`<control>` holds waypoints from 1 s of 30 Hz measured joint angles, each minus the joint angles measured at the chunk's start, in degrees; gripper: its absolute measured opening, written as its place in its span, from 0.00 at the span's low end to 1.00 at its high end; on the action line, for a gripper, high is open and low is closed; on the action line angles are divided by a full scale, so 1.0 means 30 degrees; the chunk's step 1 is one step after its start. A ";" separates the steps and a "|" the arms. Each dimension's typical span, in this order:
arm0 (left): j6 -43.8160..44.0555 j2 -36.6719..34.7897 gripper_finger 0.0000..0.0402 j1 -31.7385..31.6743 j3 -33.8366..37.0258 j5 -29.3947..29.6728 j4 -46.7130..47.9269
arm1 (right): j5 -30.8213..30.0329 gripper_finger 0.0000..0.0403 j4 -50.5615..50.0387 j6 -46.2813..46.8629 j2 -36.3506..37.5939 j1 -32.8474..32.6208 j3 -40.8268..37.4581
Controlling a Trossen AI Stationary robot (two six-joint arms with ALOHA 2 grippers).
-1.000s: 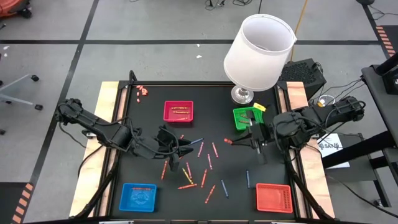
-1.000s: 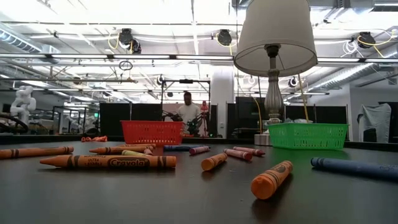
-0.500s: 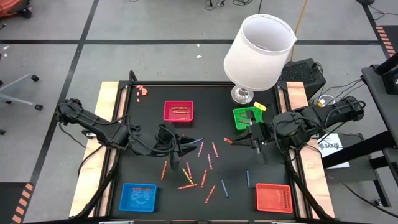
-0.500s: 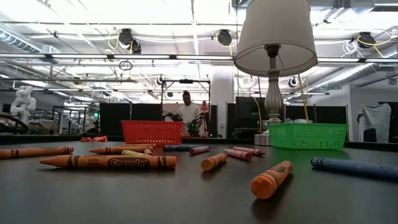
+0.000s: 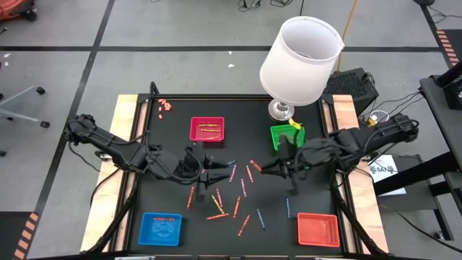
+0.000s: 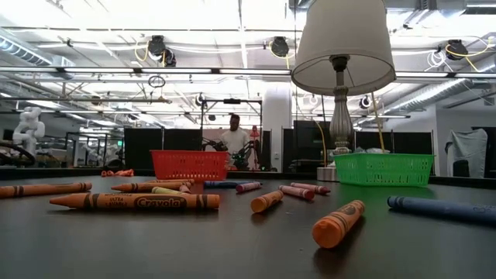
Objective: Sort crayons
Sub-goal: Put the orange crayon into the blue basket
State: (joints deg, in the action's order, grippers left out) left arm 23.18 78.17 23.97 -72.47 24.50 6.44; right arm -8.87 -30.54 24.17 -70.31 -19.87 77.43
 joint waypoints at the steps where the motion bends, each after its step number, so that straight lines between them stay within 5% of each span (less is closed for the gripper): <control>1: 0.0021 0.0000 0.38 0.0000 0.0000 -0.0297 -0.0007 | 0.0007 0.00 0.0140 0.0453 -0.0225 0.0002 0.0000; 9: 0.1359 -0.0002 0.38 -0.0007 0.0000 -0.2363 -0.1022 | 0.0014 0.00 0.3298 0.2553 -0.2041 0.0006 0.0000; 21: 0.3293 -0.0007 0.38 0.0021 -0.0006 -0.2596 -0.0876 | -0.0011 0.00 0.9532 0.2240 -0.4501 -0.0038 0.0000; 30: 0.4007 0.0000 0.38 -0.0124 -0.0003 -0.1974 -0.0833 | -0.0070 0.00 1.1191 0.2211 -0.5228 -0.0038 0.0000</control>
State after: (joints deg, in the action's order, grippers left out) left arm 35.20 78.17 23.59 -72.48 18.58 3.94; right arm -9.08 3.03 30.81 -86.00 -19.99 77.43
